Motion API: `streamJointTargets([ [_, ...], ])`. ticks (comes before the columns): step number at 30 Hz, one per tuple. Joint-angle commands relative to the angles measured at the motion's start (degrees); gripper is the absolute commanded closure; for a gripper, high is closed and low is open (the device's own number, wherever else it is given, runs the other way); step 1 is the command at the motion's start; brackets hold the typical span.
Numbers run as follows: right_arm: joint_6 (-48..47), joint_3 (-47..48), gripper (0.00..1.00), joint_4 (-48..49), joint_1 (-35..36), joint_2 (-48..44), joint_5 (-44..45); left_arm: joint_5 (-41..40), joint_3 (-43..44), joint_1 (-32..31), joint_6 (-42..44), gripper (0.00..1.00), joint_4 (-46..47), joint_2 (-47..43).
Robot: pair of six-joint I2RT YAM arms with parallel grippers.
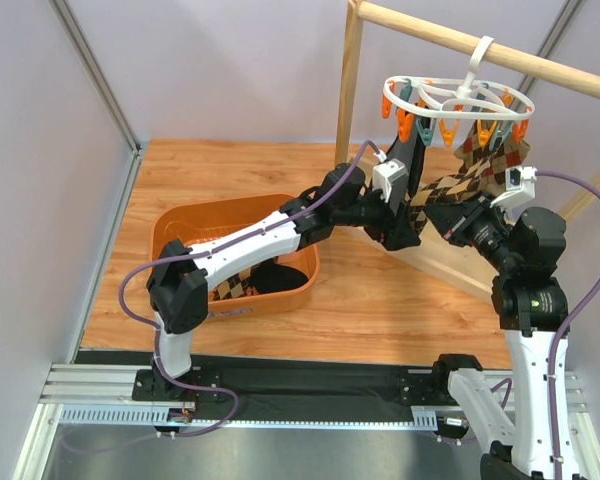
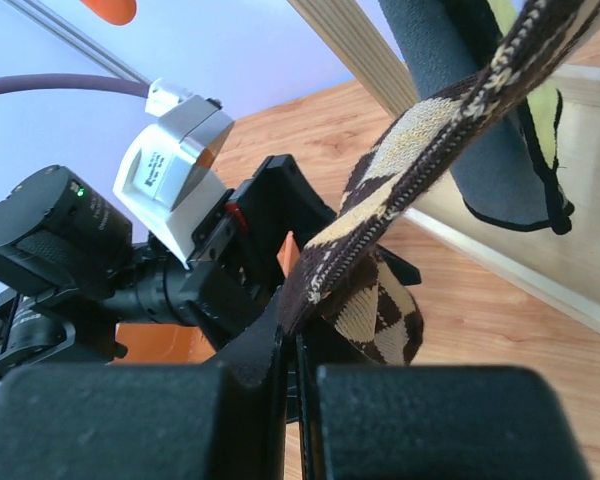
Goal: Remove the socks clipped to the hanger
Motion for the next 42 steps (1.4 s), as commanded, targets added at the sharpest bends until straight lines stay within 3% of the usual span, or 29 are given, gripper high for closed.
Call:
streamJointTargets([
  [1, 1.45, 1.77, 1.0, 0.99, 0.15, -0.73, -1.74, 0.76, 3.58, -0.25, 0.35, 0.06, 2.67, 1.15],
  [7, 2.06, 1.68, 1.0, 1.43, 0.15, -0.56, -2.52, 0.41, 2.0, -0.25, 0.96, 0.09, 3.98, 0.45],
  [10, 2.06, 1.51, 1.0, 1.43, 0.15, -0.56, -1.74, 1.46, 2.17, -0.25, 0.26, 0.3, 4.6, 0.54],
  [11, 1.8, 1.33, 1.0, 1.43, 0.15, -0.56, -1.21, 2.24, 2.52, -0.25, 0.0, 0.48, 4.69, 0.63],
  [14, 0.66, 1.15, 0.99, 0.12, 0.15, -0.03, 0.98, 2.69, 2.09, -0.25, -0.79, 0.8, 6.53, 0.02],
  [16, -0.39, 1.5, 0.95, -1.9, 0.15, 0.5, 2.56, 2.52, 1.91, -0.17, -1.06, 0.96, 6.53, -0.42],
  [17, -1.7, 2.2, 0.86, -3.83, 0.15, 0.59, 3.36, 2.43, 1.47, -0.25, -1.23, 1.0, 6.45, -0.86],
  [19, -3.72, 3.26, 0.74, -6.54, 0.15, 0.41, 8.86, 1.64, 0.86, -0.25, -1.41, 1.0, 5.83, -1.39],
  [20, -4.87, 4.92, 0.61, -8.4, 0.15, 0.41, 11.95, 1.03, 0.16, -0.25, -1.32, 1.0, 5.66, -1.65],
  [22, -7.67, 7.56, 0.54, -14.88, 0.15, 1.37, 23.15, 0.15, -0.46, -0.25, -1.06, 1.0, 5.22, -2.62],
  [26, -9.53, 15.11, 0.42, -20.54, 0.15, 4.18, 33.94, -1.35, -1.69, -0.25, -0.44, 1.0, 3.74, -3.76],
  [30, -11.82, 24.25, 0.38, -23.0, 0.15, 10.76, 37.28, -1.26, -2.66, -0.25, -0.44, 1.0, 3.55, -5.08],
  [35, -17.27, 32.96, 0.44, -20.72, -0.02, 16.57, 41.77, -0.04, -3.89, -0.25, -0.44, 1.0, 2.23, -6.92],
  [42, -21.93, 40.96, 0.5, -22.3, -3.0, 23.96, 29.92, 2.69, -7.32, -0.25, -1.23, 1.0, 3.02, -11.06],
])
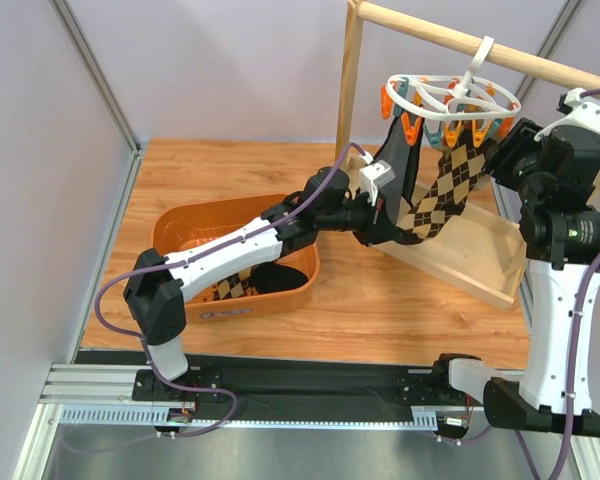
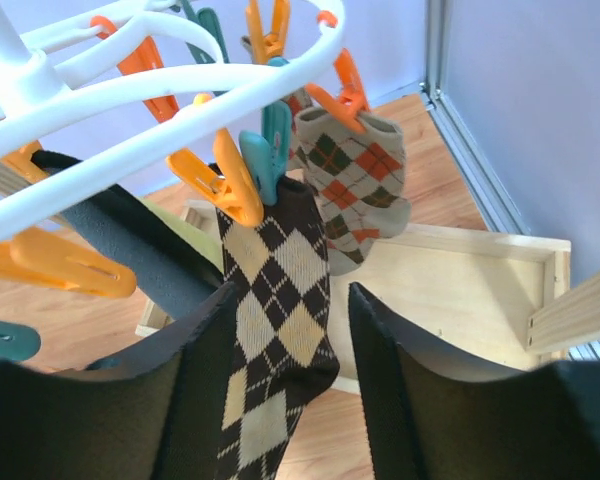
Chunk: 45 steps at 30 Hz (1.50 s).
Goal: Remove the socks clipped to the hanger
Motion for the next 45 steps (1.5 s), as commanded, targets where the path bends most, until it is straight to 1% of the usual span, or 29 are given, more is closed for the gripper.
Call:
streamJointTargets([
  [1, -3.94, 3.66, 0.52, -1.1, -2.46, 1.5, -6.5, 3.52, -0.24, -0.23, -0.51, 1.0, 1.07, -4.2],
  [6, -2.45, 0.94, 0.6, 4.16, -7.38, 0.88, -13.01, 4.85, -1.47, -0.23, -1.56, 1.0, 0.89, -6.12],
  [8, -1.4, -0.38, 0.6, 6.01, -8.79, 0.62, -13.98, 4.93, -2.43, -0.14, -1.74, 1.0, 1.33, -6.48],
  [9, -1.22, -2.12, 0.6, 8.54, -9.32, 0.18, -15.2, 5.11, -2.52, -0.14, -1.92, 1.0, 1.34, -6.66],
  [11, -0.08, -3.8, 0.6, 12.5, -10.38, -0.17, -18.9, 5.46, -2.7, -0.14, -2.01, 1.0, 1.07, -6.75],
  [13, 0.36, -5.73, 0.58, 14.45, -10.9, 0.0, -22.05, 5.72, -2.96, -0.14, -2.27, 1.0, 1.25, -6.83],
  [20, 1.68, -9.61, 0.5, 20.08, -12.75, -0.69, -24.62, 8.18, -4.02, 0.47, -5.08, 1.0, 2.73, -7.36],
  [21, 1.94, -10.05, 0.49, 21.3, -12.75, -0.87, -24.97, 8.88, -4.54, 1.08, -6.56, 1.0, 2.74, -7.62],
  [23, 2.47, -11.19, 0.49, 23.06, -13.54, -1.31, -26.11, 10.9, -5.16, 1.7, -8.06, 1.0, 5.8, -7.97],
  [24, 3.17, -11.63, 0.49, 23.51, -13.8, -1.49, -28.03, 11.61, -5.51, 2.22, -9.38, 1.0, 6.34, -7.98],
  [25, 3.61, -11.98, 0.51, 23.94, -14.59, -1.66, -29.18, 12.48, -5.34, 2.4, -9.65, 1.0, 6.52, -8.15],
  [29, 6.86, -14.7, 0.53, 26.67, -16.53, -4.12, -34.28, 13.54, -3.14, 3.19, -9.83, 1.0, 3.63, -7.1],
  [30, 7.56, -16.36, 0.53, 28.24, -16.79, -4.65, -36.2, 14.42, -2.44, 3.89, -11.48, 1.0, 3.79, -6.75],
  [35, 12.39, -20.5, 0.51, 33.78, -18.9, -6.41, -39.82, 22.77, -0.33, 7.49, -19.57, 1.0, 7.56, -3.59],
  [38, 14.77, -21.74, 0.47, 35.46, -21.01, -5.45, -42.37, 23.83, -0.15, 9.08, -20.72, 1.0, 7.84, -3.58],
  [40, 15.39, -22.87, 0.45, 38.26, -21.98, -5.44, -43.69, 24.62, -0.24, 10.75, -21.69, 1.0, 8.01, -3.58],
  [43, 15.65, -23.06, 0.45, 40.56, -22.16, -4.57, -43.43, 25.24, -0.5, 12.16, -22.4, 1.0, 8.02, -3.49],
  [45, 17.05, -23.41, 0.48, 42.83, -22.16, -3.87, -44.04, 25.41, -0.5, 12.34, -22.66, 1.0, 8.02, -3.41],
])
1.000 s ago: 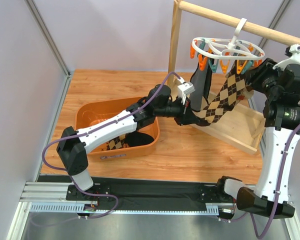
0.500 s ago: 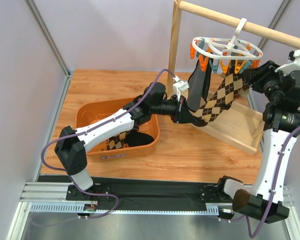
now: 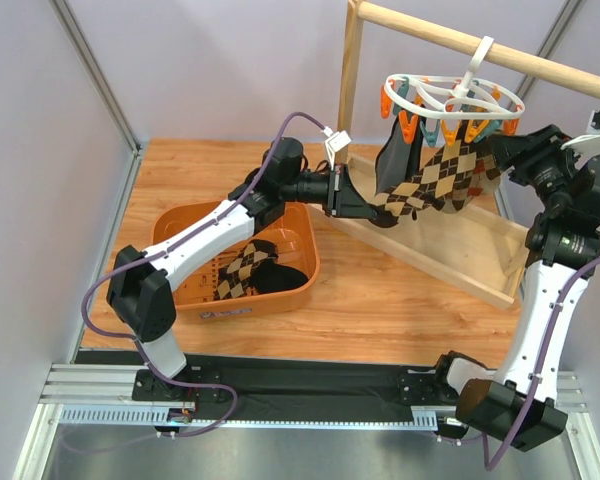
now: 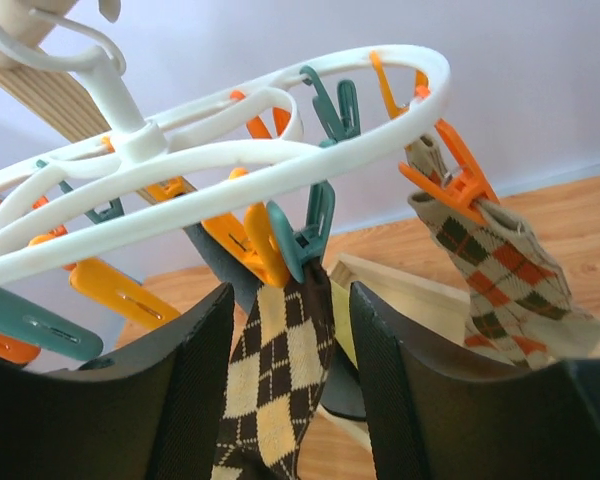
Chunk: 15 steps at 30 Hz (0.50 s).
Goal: Remove the socks clipped to the hanger
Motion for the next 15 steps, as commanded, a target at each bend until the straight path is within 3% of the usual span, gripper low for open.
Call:
streamJointTargets([
  [1, 3.7, -1.2, 0.49, 7.98, -0.3, 1.16, -2.93, 2.68, 1.97, 0.2, -2.33, 1.0, 2.72, 0.35],
  [15, 6.44, -4.81, 0.45, 21.79, -0.3, 4.15, -4.17, 4.79, 2.85, 1.26, -5.41, 1.0, 4.05, 1.76],
])
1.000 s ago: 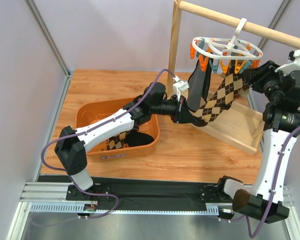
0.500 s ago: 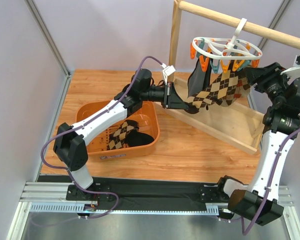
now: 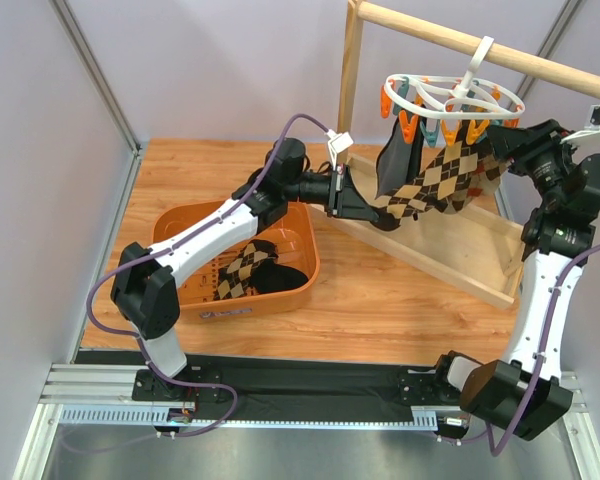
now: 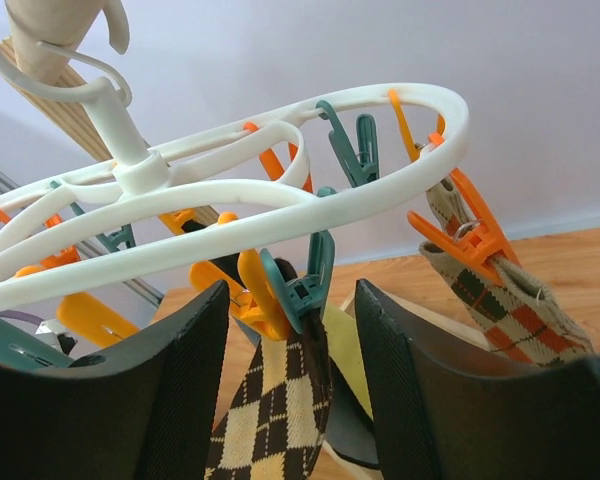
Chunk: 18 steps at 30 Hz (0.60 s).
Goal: Remove the socks clipped to the hanger
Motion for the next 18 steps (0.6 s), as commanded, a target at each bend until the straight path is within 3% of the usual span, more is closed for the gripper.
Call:
streamJointTargets([
  [1, 0.93, -0.42, 0.45, 6.42, -0.17, 0.9, -0.89, 1.95, 2.87, 0.71, -1.32, 1.0, 1.58, 0.3],
  [8, 1.19, -1.21, 0.64, 10.73, -0.17, 1.95, -2.38, 2.57, 4.62, 1.77, -1.33, 1.0, -0.44, 0.65],
  [11, 0.84, -1.3, 0.62, 10.82, -0.17, 1.95, -2.38, 2.74, 5.07, 1.86, -1.33, 1.0, -0.89, 0.91],
  [14, 0.93, -2.17, 0.52, 12.31, -0.17, 2.22, -2.9, 3.0, 5.24, 1.77, -1.68, 1.0, -0.71, 1.26],
  [18, 0.84, -2.09, 0.5, 13.11, -0.17, 3.01, -2.38, 3.36, 5.59, 1.86, -1.94, 1.0, -0.71, 1.53],
])
